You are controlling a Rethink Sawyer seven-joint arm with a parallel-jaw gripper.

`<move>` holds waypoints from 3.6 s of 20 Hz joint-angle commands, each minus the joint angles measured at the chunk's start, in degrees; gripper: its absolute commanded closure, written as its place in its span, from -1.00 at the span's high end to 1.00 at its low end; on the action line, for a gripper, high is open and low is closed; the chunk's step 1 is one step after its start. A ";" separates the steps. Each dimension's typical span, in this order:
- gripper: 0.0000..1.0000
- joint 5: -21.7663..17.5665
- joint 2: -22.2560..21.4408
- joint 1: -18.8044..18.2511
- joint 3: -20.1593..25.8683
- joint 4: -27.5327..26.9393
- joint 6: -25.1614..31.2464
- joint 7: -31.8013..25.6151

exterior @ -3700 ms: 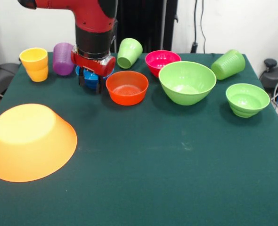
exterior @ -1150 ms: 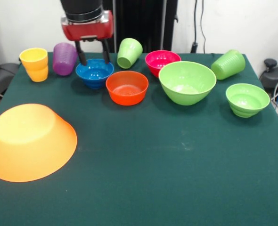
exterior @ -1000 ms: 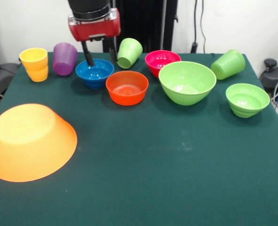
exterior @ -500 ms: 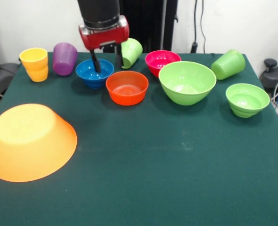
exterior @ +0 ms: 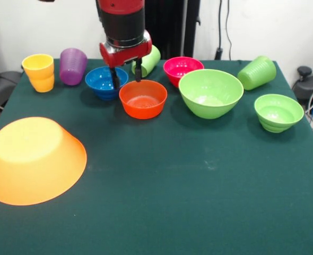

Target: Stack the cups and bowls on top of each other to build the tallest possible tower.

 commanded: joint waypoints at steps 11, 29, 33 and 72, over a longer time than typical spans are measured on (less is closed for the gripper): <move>1.00 -7.57 0.58 1.27 -3.10 -1.13 3.64 -24.07; 1.00 -15.78 10.65 3.47 -6.25 -4.29 -6.20 -14.90; 1.00 -17.72 12.03 3.53 -7.30 -4.79 -7.68 -14.13; -1.00 -17.74 12.24 6.26 -11.89 -7.33 -9.17 -13.13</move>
